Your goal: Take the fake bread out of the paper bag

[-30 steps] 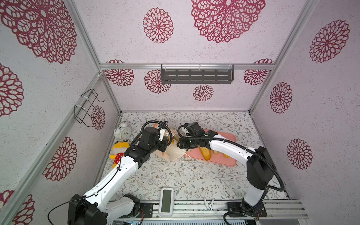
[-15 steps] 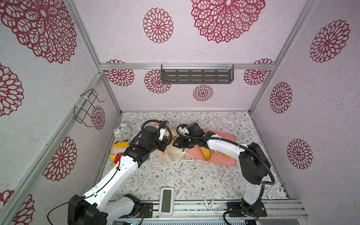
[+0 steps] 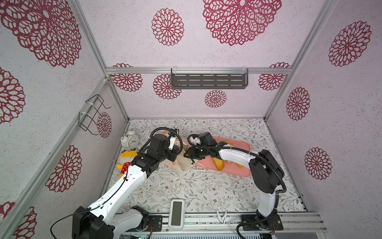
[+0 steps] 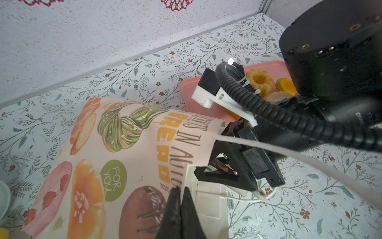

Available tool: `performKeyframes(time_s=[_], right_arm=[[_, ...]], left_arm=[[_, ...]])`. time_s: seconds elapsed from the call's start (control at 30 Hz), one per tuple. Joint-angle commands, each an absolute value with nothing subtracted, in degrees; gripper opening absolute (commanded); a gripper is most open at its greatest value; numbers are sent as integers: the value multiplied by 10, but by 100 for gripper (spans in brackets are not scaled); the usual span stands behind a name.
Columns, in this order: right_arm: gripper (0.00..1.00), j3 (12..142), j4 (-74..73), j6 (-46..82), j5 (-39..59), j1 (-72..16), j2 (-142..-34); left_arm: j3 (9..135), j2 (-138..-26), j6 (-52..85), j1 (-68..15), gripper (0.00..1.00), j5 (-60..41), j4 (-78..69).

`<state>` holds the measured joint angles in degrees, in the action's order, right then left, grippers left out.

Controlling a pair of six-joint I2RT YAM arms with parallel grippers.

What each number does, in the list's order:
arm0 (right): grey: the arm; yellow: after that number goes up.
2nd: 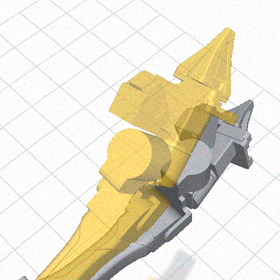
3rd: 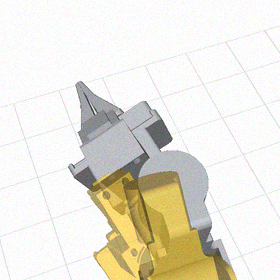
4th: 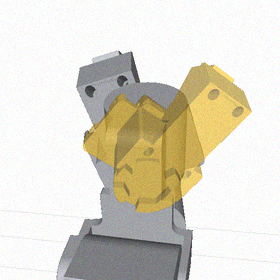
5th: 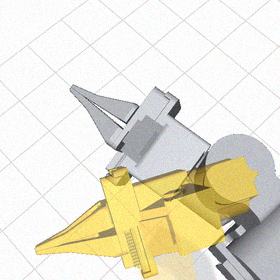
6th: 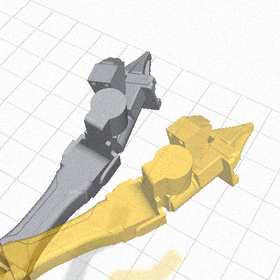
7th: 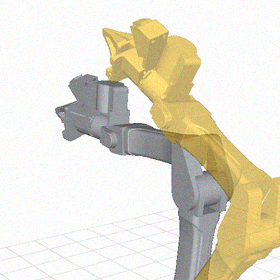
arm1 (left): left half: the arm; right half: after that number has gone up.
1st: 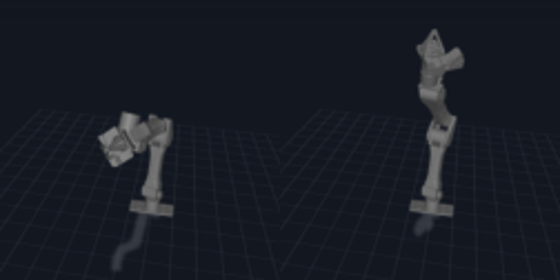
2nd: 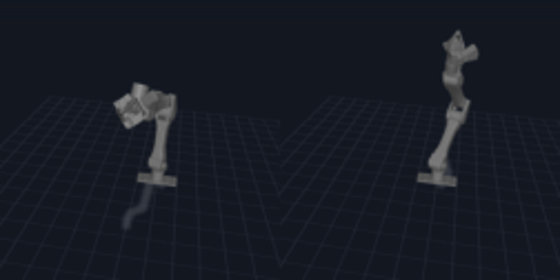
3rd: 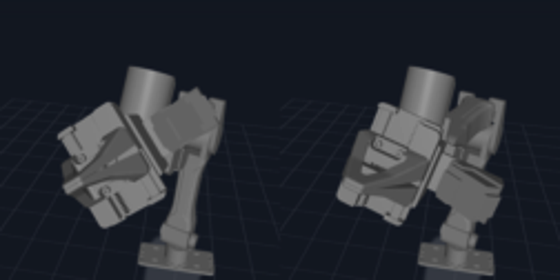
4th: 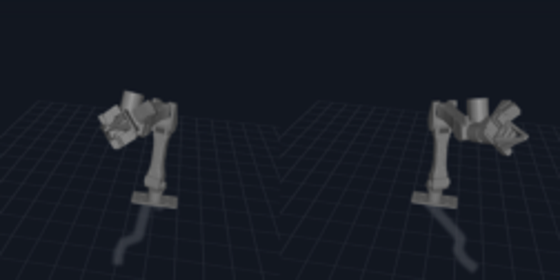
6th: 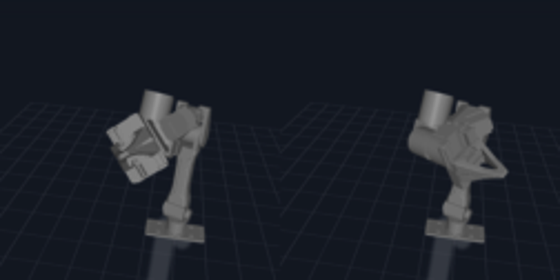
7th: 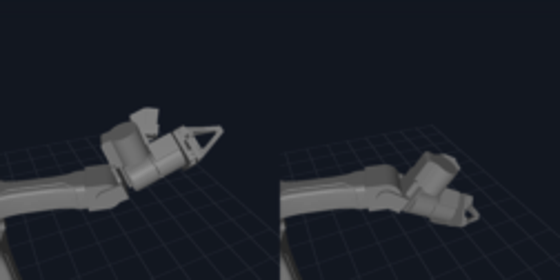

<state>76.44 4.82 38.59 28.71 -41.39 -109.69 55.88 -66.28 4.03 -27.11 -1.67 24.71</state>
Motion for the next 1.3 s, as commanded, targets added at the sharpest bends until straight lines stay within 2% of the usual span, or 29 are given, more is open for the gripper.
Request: performKeyframes(time_s=[0.0, 0.27, 0.47, 0.87, 1.27], right_arm=[[42, 773, 14, 391, 302, -410, -1083], [22, 773, 27, 379, 299, -410, -1064], [12, 765, 54, 365, 276, -411, -1030], [0, 729, 124, 335, 215, -452, -953], [0, 687, 134, 348, 173, -475, -904]], left_arm=[[576, -662, 31, -276, 0, -28, 233], [576, -664, 32, -277, 0, -26, 235], [580, -669, 33, -279, 0, -20, 236], [595, -698, 57, -283, 0, 25, 241], [600, -706, 68, -282, 0, 42, 246]])
